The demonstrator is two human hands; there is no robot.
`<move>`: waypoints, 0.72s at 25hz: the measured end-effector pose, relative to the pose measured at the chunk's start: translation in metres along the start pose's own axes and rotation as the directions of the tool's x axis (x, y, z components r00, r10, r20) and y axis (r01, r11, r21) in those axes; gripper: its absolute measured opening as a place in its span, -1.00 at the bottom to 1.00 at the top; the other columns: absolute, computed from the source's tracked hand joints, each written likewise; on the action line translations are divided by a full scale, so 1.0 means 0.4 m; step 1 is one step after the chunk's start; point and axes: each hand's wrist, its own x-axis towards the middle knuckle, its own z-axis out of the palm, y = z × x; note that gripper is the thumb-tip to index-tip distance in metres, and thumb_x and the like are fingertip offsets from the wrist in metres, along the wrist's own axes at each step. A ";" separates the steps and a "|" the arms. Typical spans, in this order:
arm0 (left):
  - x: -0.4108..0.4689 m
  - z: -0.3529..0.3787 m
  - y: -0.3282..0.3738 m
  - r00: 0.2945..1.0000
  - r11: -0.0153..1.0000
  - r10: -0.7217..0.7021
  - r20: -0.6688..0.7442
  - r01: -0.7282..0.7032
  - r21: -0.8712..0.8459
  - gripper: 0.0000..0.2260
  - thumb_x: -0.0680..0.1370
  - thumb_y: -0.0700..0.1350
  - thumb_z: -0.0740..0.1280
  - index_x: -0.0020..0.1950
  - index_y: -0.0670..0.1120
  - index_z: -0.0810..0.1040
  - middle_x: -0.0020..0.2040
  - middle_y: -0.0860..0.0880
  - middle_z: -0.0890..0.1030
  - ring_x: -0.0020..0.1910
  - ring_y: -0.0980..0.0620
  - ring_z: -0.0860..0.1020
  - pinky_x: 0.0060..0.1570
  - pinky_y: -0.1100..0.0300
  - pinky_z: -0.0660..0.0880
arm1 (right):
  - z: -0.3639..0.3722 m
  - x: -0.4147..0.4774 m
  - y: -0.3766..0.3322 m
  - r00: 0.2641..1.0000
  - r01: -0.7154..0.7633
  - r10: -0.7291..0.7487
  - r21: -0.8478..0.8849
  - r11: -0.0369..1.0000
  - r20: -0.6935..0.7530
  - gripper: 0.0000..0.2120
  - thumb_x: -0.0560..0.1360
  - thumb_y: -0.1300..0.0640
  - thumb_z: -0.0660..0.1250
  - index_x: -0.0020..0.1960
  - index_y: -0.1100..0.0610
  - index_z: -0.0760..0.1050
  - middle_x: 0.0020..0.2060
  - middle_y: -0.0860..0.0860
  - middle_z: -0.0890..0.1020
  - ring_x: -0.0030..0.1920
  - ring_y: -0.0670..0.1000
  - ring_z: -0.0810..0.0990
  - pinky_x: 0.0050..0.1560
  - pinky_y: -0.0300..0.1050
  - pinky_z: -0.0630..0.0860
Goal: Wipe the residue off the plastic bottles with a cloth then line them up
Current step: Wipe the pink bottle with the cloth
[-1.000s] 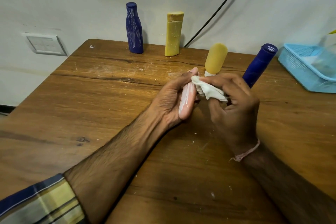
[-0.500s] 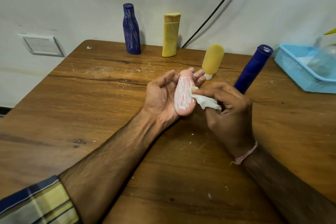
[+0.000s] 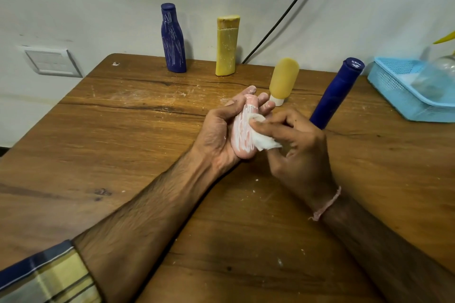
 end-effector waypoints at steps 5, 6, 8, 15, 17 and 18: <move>0.004 -0.011 0.012 0.999 0.998 0.031 -0.012 -0.031 -0.047 -0.76 0.64 -0.29 0.21 0.31 -0.14 0.43 0.17 -0.32 0.61 0.03 -0.23 0.64 0.24 -0.15 0.54 | -0.045 -0.001 0.011 0.967 0.011 -0.051 0.159 0.987 0.250 -0.60 0.49 0.02 0.36 0.27 0.17 0.61 0.17 0.08 0.58 0.20 -0.09 0.51 0.16 -0.37 0.47; 0.003 -0.012 0.013 1.000 0.998 0.019 0.008 -0.018 -0.065 -0.76 0.64 -0.28 0.22 0.30 -0.14 0.42 0.18 -0.32 0.60 0.06 -0.23 0.64 0.18 -0.15 0.58 | -0.042 0.001 0.010 0.969 -0.071 0.017 0.209 0.975 0.247 -0.61 0.52 -0.02 0.34 0.27 0.15 0.62 0.21 0.07 0.55 0.24 -0.11 0.50 0.17 -0.35 0.50; 0.002 -0.011 0.012 0.999 0.996 0.001 0.035 0.002 -0.086 -0.75 0.63 -0.27 0.23 0.31 -0.14 0.42 0.24 -0.30 0.57 0.12 -0.24 0.61 0.17 -0.15 0.57 | -0.025 0.010 0.000 0.967 -0.211 0.167 0.240 0.948 0.191 -0.69 0.52 -0.03 0.35 0.20 0.07 0.64 0.24 0.00 0.50 0.27 -0.13 0.51 0.14 -0.31 0.57; 0.005 -0.012 0.001 0.997 0.998 -0.044 0.062 0.046 -0.041 -0.80 0.63 -0.23 0.24 0.25 -0.16 0.47 0.26 -0.24 0.57 0.25 -0.21 0.52 0.42 -0.27 0.34 | -0.004 0.035 -0.018 0.931 -0.363 0.350 0.172 0.916 0.102 -0.74 0.48 0.17 0.49 0.10 0.02 0.50 -0.11 -0.19 0.55 -0.08 -0.25 0.56 -0.08 -0.41 0.54; 0.006 -0.005 -0.007 0.997 0.997 -0.059 0.050 0.061 -0.036 -0.79 0.64 -0.24 0.21 0.27 -0.17 0.49 0.27 -0.28 0.56 0.36 -0.25 0.49 0.41 -0.26 0.37 | 0.010 0.045 -0.010 0.914 -0.394 0.404 0.152 0.906 -0.043 -0.83 0.52 0.13 0.46 0.05 0.04 0.50 -0.15 -0.21 0.54 -0.15 -0.24 0.56 -0.15 -0.43 0.53; 0.006 -0.002 -0.009 0.998 0.998 -0.057 0.037 0.058 -0.031 -0.77 0.64 -0.26 0.21 0.29 -0.19 0.50 0.30 -0.32 0.56 0.40 -0.26 0.48 0.43 -0.26 0.35 | 0.017 0.048 -0.007 0.896 -0.415 0.432 0.153 0.897 -0.100 -0.85 0.54 0.11 0.45 0.05 0.04 0.50 -0.16 -0.21 0.54 -0.16 -0.24 0.56 -0.16 -0.42 0.54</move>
